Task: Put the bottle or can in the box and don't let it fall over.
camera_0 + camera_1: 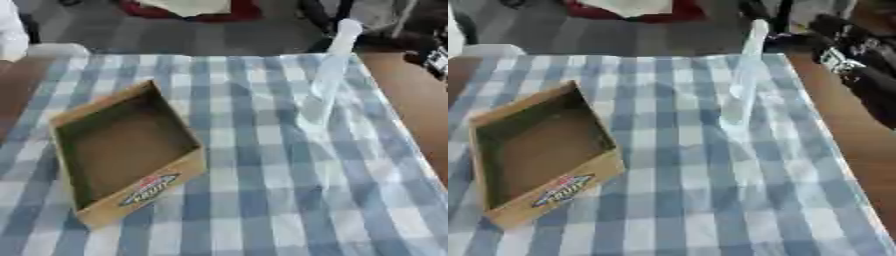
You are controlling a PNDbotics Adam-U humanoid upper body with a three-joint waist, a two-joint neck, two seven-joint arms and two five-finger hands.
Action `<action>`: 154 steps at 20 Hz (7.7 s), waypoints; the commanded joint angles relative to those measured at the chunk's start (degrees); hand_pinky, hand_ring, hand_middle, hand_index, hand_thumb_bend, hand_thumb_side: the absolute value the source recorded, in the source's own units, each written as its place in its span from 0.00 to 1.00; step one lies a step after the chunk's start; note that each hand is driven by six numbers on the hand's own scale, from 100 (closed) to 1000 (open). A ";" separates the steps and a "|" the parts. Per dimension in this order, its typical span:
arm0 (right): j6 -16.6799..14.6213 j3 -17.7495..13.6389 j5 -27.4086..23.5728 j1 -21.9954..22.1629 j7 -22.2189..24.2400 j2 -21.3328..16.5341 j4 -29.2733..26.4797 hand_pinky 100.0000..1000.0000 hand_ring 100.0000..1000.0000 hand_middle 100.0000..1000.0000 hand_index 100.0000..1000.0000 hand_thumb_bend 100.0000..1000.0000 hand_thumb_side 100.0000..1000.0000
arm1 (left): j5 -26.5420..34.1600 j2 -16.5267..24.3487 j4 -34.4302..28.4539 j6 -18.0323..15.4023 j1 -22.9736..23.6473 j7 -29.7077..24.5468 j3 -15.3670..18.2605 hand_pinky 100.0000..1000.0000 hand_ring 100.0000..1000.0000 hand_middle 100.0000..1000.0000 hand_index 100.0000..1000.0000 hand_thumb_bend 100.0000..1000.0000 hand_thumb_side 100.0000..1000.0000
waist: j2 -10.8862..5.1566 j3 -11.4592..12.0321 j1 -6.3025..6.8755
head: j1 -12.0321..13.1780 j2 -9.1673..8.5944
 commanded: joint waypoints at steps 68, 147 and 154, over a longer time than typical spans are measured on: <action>-6.75 2.10 8.02 -16.49 13.82 1.19 33.93 1.00 1.00 1.00 1.00 0.00 0.47 | 0.35 1.10 -1.14 -0.23 -1.14 -2.43 -0.23 0.32 0.54 0.63 0.63 0.00 0.54 | 1.30 1.40 1.72 | -1.30 -1.57; -11.64 2.93 12.52 -26.14 19.14 2.49 38.04 1.00 1.00 1.00 1.00 0.00 0.46 | 0.97 -0.09 -1.55 -0.33 -2.85 -5.18 -0.61 0.31 0.53 0.63 0.63 0.00 0.54 | 5.53 3.10 2.99 | -4.91 -5.30; -13.07 2.78 11.47 -25.90 20.87 2.54 36.87 1.00 1.00 1.00 1.00 0.00 0.48 | 1.06 -0.22 -1.55 -0.27 -2.77 -5.50 -0.57 0.31 0.53 0.63 0.63 0.00 0.54 | 5.88 2.89 3.14 | -4.52 -5.11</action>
